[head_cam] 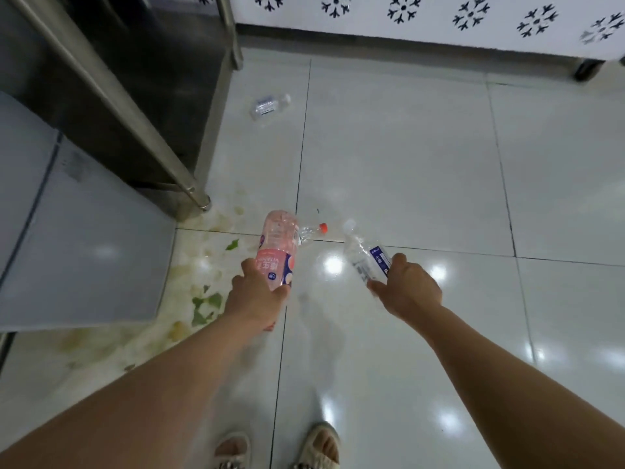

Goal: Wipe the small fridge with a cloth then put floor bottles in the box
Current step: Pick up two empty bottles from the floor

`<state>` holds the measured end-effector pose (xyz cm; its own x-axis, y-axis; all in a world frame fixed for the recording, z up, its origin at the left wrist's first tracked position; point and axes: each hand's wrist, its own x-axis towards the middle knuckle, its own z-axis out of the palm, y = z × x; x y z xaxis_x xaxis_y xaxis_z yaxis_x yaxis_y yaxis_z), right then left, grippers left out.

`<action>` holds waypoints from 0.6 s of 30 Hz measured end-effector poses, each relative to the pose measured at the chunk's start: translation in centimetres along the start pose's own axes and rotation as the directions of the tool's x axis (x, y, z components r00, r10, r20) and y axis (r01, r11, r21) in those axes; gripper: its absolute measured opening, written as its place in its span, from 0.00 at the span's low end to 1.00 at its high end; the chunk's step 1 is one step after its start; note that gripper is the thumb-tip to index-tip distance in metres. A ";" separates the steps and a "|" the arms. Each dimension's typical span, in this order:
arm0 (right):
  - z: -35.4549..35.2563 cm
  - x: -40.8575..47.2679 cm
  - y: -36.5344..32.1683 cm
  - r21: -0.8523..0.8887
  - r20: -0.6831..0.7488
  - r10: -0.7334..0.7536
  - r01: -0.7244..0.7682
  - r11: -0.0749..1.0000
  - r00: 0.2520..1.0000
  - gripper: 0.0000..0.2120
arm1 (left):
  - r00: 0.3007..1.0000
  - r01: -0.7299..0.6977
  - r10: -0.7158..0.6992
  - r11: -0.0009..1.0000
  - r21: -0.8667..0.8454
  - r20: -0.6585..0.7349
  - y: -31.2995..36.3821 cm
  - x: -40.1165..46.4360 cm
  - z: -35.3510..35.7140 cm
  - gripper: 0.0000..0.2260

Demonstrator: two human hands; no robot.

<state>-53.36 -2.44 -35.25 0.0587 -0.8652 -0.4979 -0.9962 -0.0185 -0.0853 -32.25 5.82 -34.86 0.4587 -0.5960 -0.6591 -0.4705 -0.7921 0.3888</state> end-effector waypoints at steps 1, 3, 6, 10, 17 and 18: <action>-0.7 1.1 0.2 0.004 0.004 0.001 -0.001 1.000 1.000 0.23 | 1.000 0.007 -0.007 0.999 -0.032 -0.009 1.1 0.4 0.3 0.29; -2.1 3.5 0.1 0.000 0.010 -0.013 0.013 1.000 1.000 0.23 | 1.000 0.021 -0.023 0.995 -0.093 -0.019 3.1 1.6 0.4 0.29; -4.1 7.6 -0.8 -0.023 0.020 -0.048 0.049 0.999 0.999 0.24 | 0.997 0.067 -0.072 0.986 -0.152 -0.028 4.8 4.2 -0.1 0.28; -5.6 13.8 -3.3 -0.026 0.072 -0.100 0.102 0.994 0.992 0.24 | 0.980 0.180 -0.193 0.963 -0.202 -0.048 6.2 8.6 -0.1 0.29; -4.6 23.9 -8.9 -0.088 0.207 -0.207 0.229 0.970 0.956 0.20 | 0.939 0.323 -0.344 0.885 -0.336 -0.005 8.3 16.8 1.1 0.28; -4.3 25.0 -9.6 -0.099 0.221 -0.226 0.252 0.963 0.949 0.20 | 0.932 0.338 -0.362 0.875 -0.345 -0.004 8.4 17.8 1.4 0.28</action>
<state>-42.60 -26.06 -43.20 0.2949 -0.7062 -0.6437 -0.9505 -0.2858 -0.1220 -29.07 -11.25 -44.25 0.6005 -0.2696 -0.7528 0.0035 -0.9406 0.3396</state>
